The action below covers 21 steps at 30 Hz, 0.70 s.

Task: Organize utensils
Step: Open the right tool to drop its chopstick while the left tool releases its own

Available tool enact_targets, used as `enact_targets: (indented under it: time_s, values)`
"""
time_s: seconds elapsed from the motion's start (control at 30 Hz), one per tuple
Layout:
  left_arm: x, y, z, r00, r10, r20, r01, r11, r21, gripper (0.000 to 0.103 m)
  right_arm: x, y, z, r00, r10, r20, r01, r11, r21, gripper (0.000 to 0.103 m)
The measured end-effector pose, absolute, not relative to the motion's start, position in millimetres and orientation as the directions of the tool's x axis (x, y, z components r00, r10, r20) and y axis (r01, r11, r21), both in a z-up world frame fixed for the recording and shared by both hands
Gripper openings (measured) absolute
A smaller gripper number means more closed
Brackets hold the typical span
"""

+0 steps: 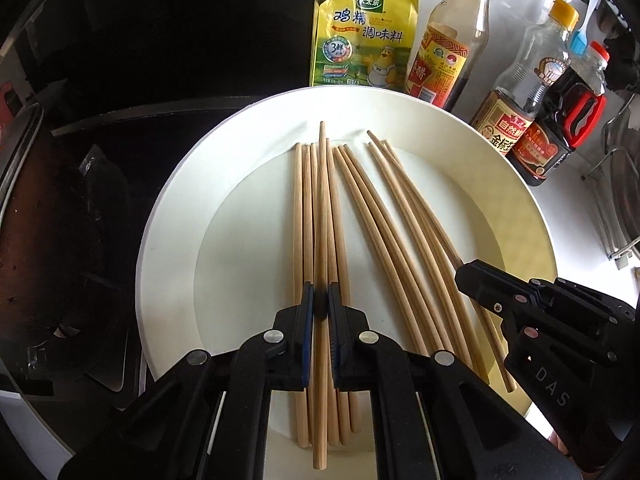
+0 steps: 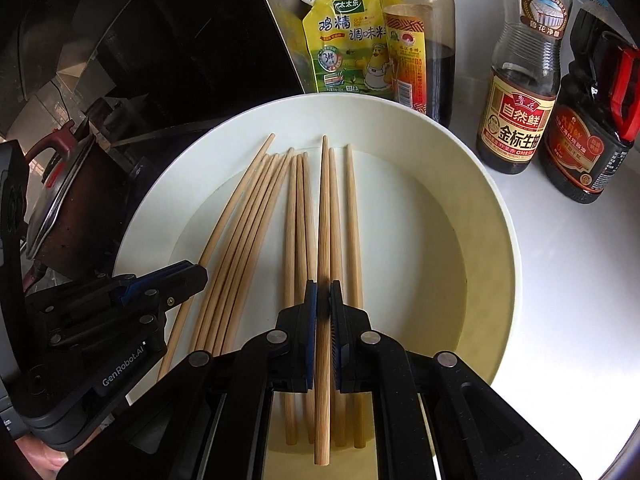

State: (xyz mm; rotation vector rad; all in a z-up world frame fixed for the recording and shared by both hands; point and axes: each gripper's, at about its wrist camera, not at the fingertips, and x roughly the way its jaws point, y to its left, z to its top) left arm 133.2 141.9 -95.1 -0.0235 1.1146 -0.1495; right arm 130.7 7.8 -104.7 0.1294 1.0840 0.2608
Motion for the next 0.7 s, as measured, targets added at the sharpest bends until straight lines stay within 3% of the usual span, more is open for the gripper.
enact_targets:
  time_s: [0.17, 0.23, 0.3, 0.43, 0.57, 0.7]
  values:
    - [133.4, 144.9, -94.1, 0.437, -0.127, -0.891, 0.098, 0.991, -0.093, 0.008, 132.1, 5.0, -104.2, 0.434, 0.276, -0.858, -0.143, 0.961, 0.237, 0.006]
    - [133.5, 146.7, -91.3, 0.443, -0.114, -0.889, 0.082, 0.993, -0.086, 0.026, 133.0, 4.3, -102.2, 0.43, 0.277, -0.859, -0.145, 0.96, 0.238, 0.007]
    - [130.0, 149.6, -85.0, 0.464, -0.108, -0.879, 0.064, 0.994, -0.089, 0.063, 130.5, 0.8, -98.5, 0.44, 0.271, -0.856, -0.141, 0.962, 0.233, 0.007]
    - [123.1, 152.3, -72.9, 0.489, -0.085, -0.868, 0.038, 0.996, -0.076, 0.066, 122.8, -9.1, -86.9, 0.464, 0.263, -0.846, -0.138, 0.965, 0.224, 0.009]
    - [113.7, 154.7, -63.4, 0.499, -0.073, -0.864, 0.009, 0.997, -0.079, 0.07, 113.4, -17.2, -76.3, 0.479, 0.266, -0.837, -0.148, 0.964, 0.221, 0.022]
    - [101.3, 155.6, -53.1, 0.515, -0.05, -0.856, -0.02, 0.997, -0.07, 0.075, 99.6, -22.5, -66.3, 0.486, 0.271, -0.831, -0.176, 0.962, 0.21, 0.024]
